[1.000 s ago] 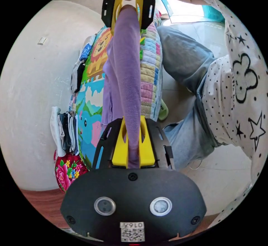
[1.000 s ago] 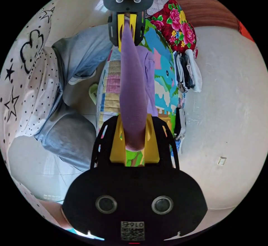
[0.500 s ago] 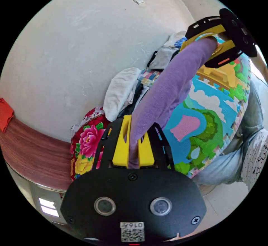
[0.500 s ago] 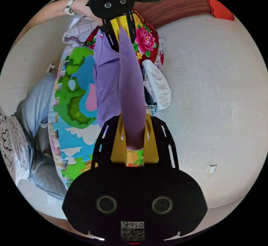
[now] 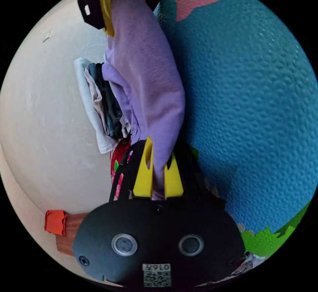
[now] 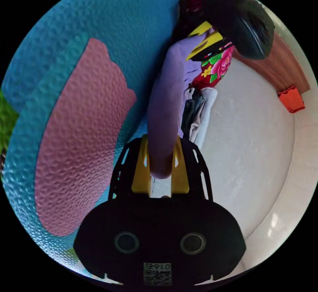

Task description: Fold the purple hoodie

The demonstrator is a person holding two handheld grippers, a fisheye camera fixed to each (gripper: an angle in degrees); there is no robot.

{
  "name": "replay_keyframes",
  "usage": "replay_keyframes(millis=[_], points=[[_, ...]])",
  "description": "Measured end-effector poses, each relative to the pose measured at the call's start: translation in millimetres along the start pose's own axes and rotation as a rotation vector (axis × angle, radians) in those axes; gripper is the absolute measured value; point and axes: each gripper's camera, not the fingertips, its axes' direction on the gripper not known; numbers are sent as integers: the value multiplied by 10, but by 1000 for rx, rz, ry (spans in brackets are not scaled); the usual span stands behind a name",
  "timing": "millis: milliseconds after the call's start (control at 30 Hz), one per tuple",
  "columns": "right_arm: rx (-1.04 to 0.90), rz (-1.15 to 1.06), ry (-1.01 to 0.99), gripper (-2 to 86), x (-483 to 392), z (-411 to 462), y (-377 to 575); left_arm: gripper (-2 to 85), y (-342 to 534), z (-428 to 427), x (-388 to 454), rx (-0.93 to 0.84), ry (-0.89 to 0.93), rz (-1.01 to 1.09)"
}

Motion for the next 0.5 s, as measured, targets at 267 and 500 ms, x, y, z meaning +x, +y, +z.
replay_keyframes(millis=[267, 500], points=[[42, 238, -432, 119, 751, 427, 205, 134, 361, 56, -75, 1, -123, -150], [212, 328, -814, 139, 1270, 591, 1047, 149, 1157, -103, -100, -84, -111, -97]])
